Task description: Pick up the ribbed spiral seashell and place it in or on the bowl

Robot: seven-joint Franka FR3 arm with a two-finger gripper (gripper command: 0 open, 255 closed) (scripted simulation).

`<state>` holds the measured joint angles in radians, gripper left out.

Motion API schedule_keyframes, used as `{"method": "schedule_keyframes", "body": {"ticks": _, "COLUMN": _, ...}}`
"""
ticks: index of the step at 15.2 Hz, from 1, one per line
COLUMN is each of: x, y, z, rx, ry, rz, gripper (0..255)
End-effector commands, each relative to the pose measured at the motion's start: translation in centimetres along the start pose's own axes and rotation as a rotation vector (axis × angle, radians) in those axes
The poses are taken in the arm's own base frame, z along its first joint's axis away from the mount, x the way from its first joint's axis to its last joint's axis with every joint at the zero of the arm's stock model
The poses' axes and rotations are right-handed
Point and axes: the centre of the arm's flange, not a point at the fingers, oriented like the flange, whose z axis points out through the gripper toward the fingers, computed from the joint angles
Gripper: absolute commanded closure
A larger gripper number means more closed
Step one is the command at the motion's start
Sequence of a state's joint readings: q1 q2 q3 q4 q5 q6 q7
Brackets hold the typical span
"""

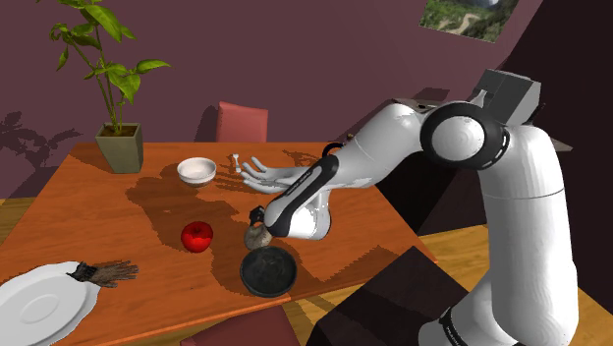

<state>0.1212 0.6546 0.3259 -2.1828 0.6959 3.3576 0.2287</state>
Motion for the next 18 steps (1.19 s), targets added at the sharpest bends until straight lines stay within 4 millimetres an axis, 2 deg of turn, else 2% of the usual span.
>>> {"method": "schedule_keyframes", "body": {"ticks": 1, "x": 0.11, "y": 0.03, "z": 0.53, "rx": 0.000, "ry": 0.000, "rz": 0.000, "gripper": 0}}
{"method": "schedule_keyframes", "body": {"ticks": 7, "x": 0.11, "y": 0.03, "z": 0.53, "rx": 0.000, "ry": 0.000, "rz": 0.000, "gripper": 0}}
{"method": "schedule_keyframes", "body": {"ticks": 8, "x": 0.12, "y": 0.03, "z": 0.53, "rx": 0.000, "ry": 0.000, "rz": 0.000, "gripper": 255}}
{"method": "schedule_keyframes", "body": {"ticks": 17, "x": 0.12, "y": 0.03, "z": 0.53, "rx": 0.000, "ry": 0.000, "rz": 0.000, "gripper": 255}}
{"method": "schedule_keyframes", "body": {"ticks": 18, "x": 0.23, "y": -0.19, "z": 0.07, "rx": 0.000, "ry": 0.000, "rz": 0.000, "gripper": 255}}
